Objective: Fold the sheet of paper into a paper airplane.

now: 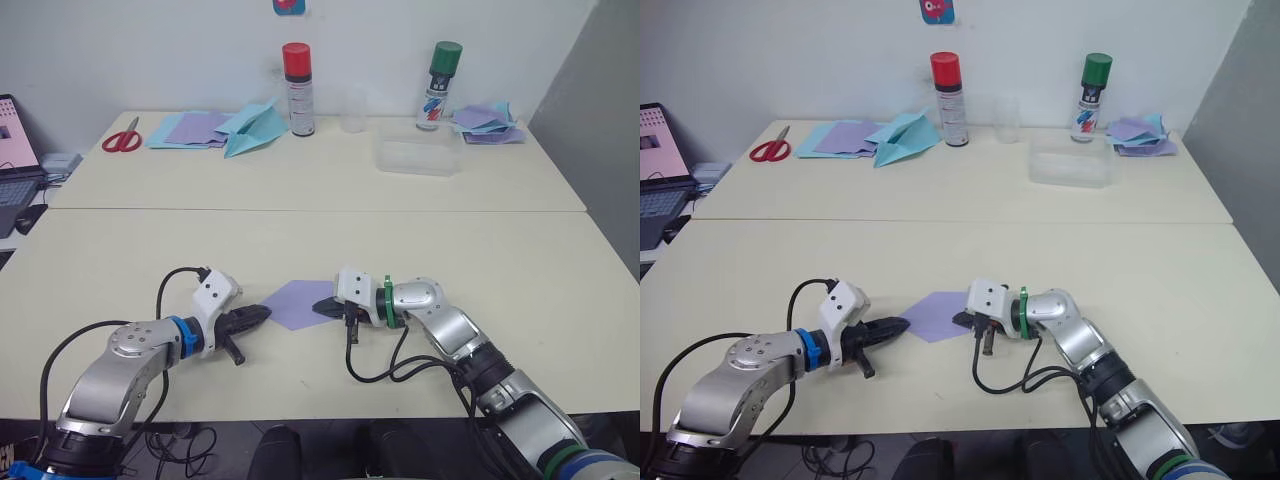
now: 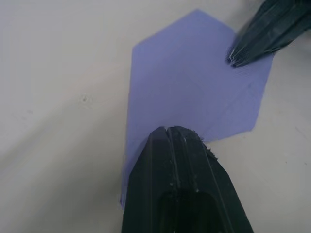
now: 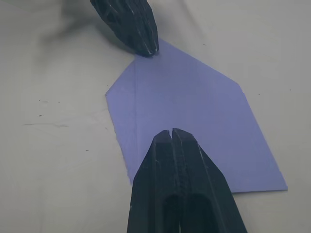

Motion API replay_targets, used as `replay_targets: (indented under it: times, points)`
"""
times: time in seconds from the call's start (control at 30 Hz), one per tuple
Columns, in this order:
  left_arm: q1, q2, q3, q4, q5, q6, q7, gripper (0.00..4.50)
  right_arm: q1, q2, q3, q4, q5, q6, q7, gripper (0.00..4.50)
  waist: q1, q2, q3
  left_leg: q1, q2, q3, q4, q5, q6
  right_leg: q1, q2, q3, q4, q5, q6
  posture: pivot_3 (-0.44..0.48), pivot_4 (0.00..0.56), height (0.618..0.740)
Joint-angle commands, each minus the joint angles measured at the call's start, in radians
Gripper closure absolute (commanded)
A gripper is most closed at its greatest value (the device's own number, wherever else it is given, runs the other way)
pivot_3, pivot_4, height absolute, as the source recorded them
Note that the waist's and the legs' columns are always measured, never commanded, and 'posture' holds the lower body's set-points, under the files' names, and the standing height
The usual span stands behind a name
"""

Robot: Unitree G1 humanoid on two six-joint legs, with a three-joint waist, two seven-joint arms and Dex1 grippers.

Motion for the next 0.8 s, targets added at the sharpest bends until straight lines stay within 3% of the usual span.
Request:
replay_targets:
  times: [0.03, 0.33, 0.6, 0.8]
  points:
    - [0.019, -0.022, -0.049, 0.045, 0.046, 0.030, 0.036, 4.50, 0.017, 0.013, 0.009, -0.042, -0.002, 0.014, 0.001, 4.48, 0.000, 0.001, -0.001, 0.001, 0.000, 0.000, 0.000, 0.000, 0.000, 0.001, 0.000, 0.000, 0.000, 0.000, 0.000, 0.000, 0.150, 0.740]
    - [0.077, -0.008, -0.035, 0.059, 0.044, 0.042, 0.026, 4.50, 0.021, 0.026, 0.030, 0.004, -0.055, -0.019, -0.033, 4.48, -0.001, 0.003, -0.005, 0.005, 0.000, 0.002, 0.000, 0.000, 0.000, 0.003, 0.000, 0.002, 0.001, 0.000, 0.000, 0.000, 0.150, 0.740]
    - [0.124, 0.015, 0.057, 0.061, 0.028, 0.043, 0.033, 4.50, 0.018, 0.013, 0.032, 0.014, -0.071, -0.002, -0.022, 4.48, -0.005, 0.005, -0.009, 0.007, 0.000, 0.003, -0.001, 0.000, 0.000, 0.003, 0.000, 0.003, 0.001, 0.000, 0.000, 0.000, 0.150, 0.740]
    - [0.088, -0.031, 0.174, 0.032, -0.100, 0.062, 0.029, 4.50, 0.026, 0.013, 0.039, 0.003, -0.067, 0.001, -0.010, 4.48, -0.003, 0.006, -0.011, 0.007, 0.000, 0.002, -0.002, 0.000, 0.000, 0.003, 0.000, 0.002, 0.001, 0.000, 0.000, 0.000, 0.150, 0.740]
